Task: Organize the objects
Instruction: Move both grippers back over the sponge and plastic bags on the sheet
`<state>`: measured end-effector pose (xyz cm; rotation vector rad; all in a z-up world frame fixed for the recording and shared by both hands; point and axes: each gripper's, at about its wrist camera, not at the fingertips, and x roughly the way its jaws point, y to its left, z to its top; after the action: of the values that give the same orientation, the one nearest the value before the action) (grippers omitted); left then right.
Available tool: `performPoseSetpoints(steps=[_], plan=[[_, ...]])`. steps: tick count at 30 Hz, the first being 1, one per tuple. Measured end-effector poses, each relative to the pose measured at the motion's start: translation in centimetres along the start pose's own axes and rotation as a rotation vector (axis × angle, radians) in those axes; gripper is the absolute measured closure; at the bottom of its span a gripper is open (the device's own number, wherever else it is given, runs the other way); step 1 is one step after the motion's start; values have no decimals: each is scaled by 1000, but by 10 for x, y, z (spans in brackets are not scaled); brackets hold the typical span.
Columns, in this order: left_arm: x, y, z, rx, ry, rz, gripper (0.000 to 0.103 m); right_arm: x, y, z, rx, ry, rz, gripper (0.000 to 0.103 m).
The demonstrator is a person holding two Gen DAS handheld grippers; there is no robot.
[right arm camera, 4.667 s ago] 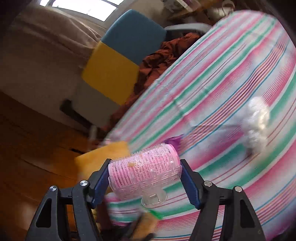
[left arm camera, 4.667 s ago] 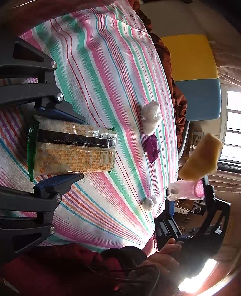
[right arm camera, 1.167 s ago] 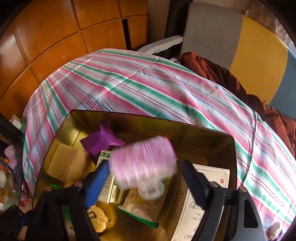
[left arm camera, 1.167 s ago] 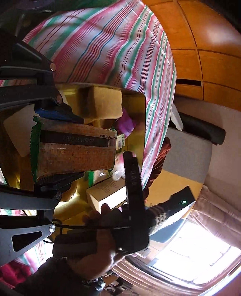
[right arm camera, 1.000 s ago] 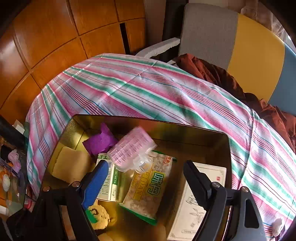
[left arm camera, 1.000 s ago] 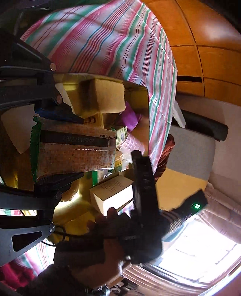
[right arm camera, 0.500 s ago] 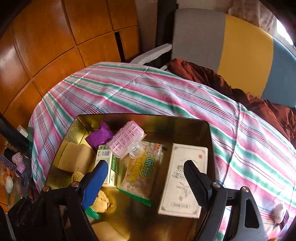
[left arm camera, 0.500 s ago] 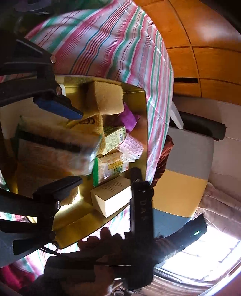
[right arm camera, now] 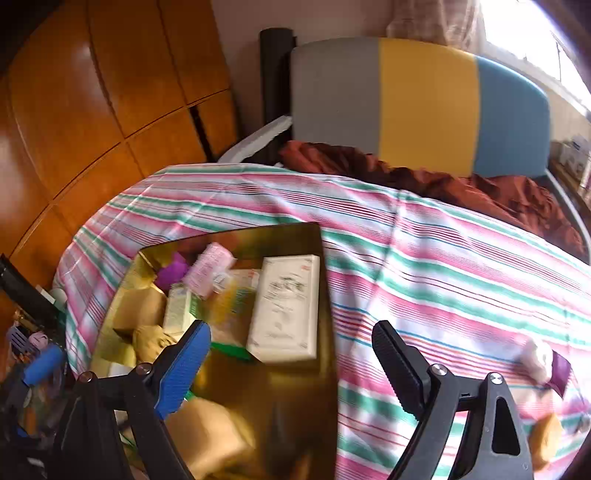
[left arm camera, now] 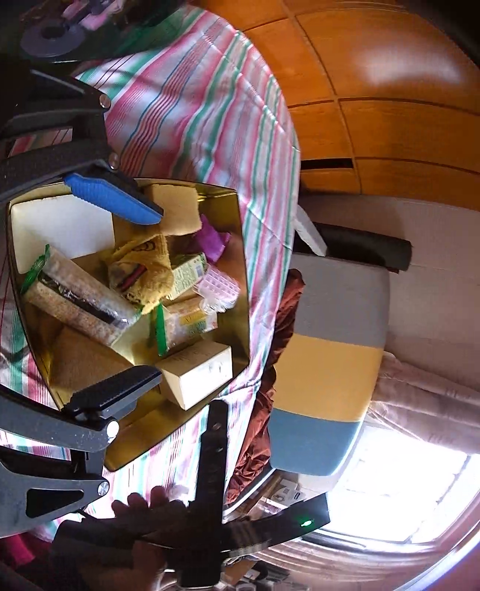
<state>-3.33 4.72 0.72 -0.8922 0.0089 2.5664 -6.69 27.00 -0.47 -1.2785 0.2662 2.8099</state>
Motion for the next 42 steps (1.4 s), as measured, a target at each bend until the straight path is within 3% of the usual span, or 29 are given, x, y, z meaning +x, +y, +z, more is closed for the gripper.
performPoseSetpoints(steps=[10, 15, 21, 26, 30, 37, 42], plan=[[-13, -31, 3, 69, -16, -38, 20, -40, -65, -31, 24, 2, -129, 12], [-13, -52, 5, 117, -7, -84, 20, -68, -130, -40, 82, -13, -263, 12], [-7, -89, 5, 184, 33, -156, 10, -99, -235, -63, 285, -36, -473, 6], [0, -134, 8, 269, 57, -246, 4, -128, -318, -100, 596, -78, -617, 5], [14, -171, 10, 318, 93, -309, 0, -152, -362, -136, 904, -135, -570, 5], [57, -234, 5, 339, 237, -396, 0, -177, -384, -166, 1120, -252, -473, 5], [82, -271, 1, 359, 287, -418, 0, -185, -396, -187, 1251, -313, -413, 5]])
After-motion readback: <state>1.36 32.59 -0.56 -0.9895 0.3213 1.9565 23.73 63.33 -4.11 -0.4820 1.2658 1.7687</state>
